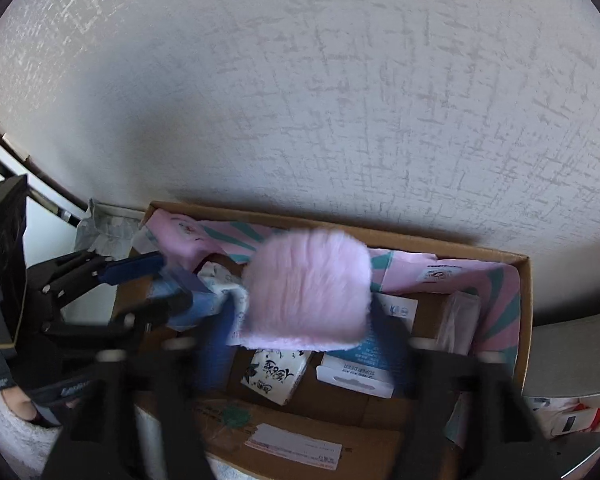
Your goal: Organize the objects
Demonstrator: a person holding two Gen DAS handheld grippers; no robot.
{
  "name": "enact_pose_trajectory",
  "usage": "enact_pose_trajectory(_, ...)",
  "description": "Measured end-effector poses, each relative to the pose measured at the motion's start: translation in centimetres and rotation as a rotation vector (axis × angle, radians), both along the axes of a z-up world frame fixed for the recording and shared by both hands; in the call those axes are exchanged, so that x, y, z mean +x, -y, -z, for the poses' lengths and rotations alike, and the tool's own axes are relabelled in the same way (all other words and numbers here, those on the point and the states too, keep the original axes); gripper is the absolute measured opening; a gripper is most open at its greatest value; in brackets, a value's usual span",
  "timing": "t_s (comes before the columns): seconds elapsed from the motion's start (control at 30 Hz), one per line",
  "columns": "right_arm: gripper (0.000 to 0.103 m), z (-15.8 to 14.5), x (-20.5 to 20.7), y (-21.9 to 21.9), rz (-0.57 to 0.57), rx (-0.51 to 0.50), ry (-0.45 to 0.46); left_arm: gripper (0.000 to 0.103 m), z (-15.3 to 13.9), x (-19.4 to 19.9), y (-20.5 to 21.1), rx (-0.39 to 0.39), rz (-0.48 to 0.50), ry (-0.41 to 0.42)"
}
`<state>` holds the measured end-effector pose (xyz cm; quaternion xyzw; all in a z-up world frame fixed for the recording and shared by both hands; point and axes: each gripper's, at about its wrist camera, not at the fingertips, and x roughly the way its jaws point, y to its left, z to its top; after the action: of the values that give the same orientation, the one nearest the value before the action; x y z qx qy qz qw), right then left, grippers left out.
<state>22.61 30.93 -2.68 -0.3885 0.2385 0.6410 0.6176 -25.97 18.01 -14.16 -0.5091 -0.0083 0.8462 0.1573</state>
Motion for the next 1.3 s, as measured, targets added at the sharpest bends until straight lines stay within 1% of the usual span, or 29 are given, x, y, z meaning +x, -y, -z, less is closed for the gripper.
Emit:
enact_pose_trajectory(0.03,0.094,-0.1,0.2,0.2,0.015,0.015,0.0,0.103,-0.1,0.2,-0.1,0.018,0.006,-0.01)
enact_pose_trajectory(0.07,0.103,0.0,0.5,0.2,0.03,0.014,0.0,0.103,-0.2,0.3,-0.1,0.027,0.009,-0.009)
enact_pose_trajectory(0.17,0.102,0.3,1.4,0.3,0.063,-0.009,0.004,0.103,-0.2,0.6,-0.1,0.027,0.003,-0.007)
enact_pose_trajectory(0.3,0.102,0.6,1.7,0.8,0.071,-0.004,0.01,0.103,-0.5,1.0,0.4,0.013,0.0,-0.023)
enact_pose_trajectory(0.33,0.102,0.4,2.0,0.9,0.072,-0.005,0.008,0.103,-0.4,1.1,0.0,0.013,-0.004,-0.025)
enact_pose_trajectory(0.37,0.102,0.1,2.2,1.0,0.07,-0.006,0.007,0.103,-0.5,1.2,-0.1,0.012,-0.008,-0.028)
enact_pose_trajectory(0.4,0.102,0.0,2.2,1.1,0.067,-0.003,0.008,0.103,-0.3,0.9,-0.6,0.025,0.017,-0.025)
enact_pose_trajectory(0.43,0.102,-0.1,2.1,1.2,0.064,0.0,0.01,0.103,-0.4,1.0,-0.6,0.023,0.017,-0.026)
enact_pose_trajectory(0.53,0.102,-0.1,1.7,1.2,0.052,0.008,0.011,0.103,-0.6,1.1,-0.7,-0.002,0.003,-0.04)
enact_pose_trajectory(0.7,0.102,-0.4,1.3,1.8,0.03,0.02,0.016,0.103,-1.6,2.0,-0.2,0.0,-0.016,-0.069)
enact_pose_trajectory(0.83,0.102,-1.0,0.7,2.5,0.016,0.038,0.028,0.103,-3.1,2.9,0.5,-0.022,-0.047,-0.064)
enact_pose_trajectory(0.9,0.102,-1.3,0.2,2.8,0.014,0.047,0.027,0.103,-4.2,3.2,1.0,-0.008,-0.069,-0.076)
enact_pose_trajectory(0.93,0.102,-1.7,0.0,3.0,0.012,0.055,0.026,0.103,-4.9,3.4,1.3,0.0,-0.078,-0.086)
enact_pose_trajectory(1.03,0.102,-2.8,-1.1,3.9,0.011,0.082,0.045,0.103,-7.0,4.1,2.3,-0.007,-0.109,-0.125)
enact_pose_trajectory(1.07,0.102,-3.1,-1.5,4.2,0.012,0.092,0.05,0.103,-7.6,4.4,2.6,-0.008,-0.081,-0.134)
enact_pose_trajectory(1.13,0.102,-4.1,-2.3,5.2,0.014,0.118,0.051,0.103,-8.9,5.1,3.5,-0.007,-0.097,-0.16)
enact_pose_trajectory(1.3,0.103,-5.8,-4.3,8.0,0.032,0.186,0.043,0.103,-11.7,7.0,6.2,0.031,-0.123,-0.221)
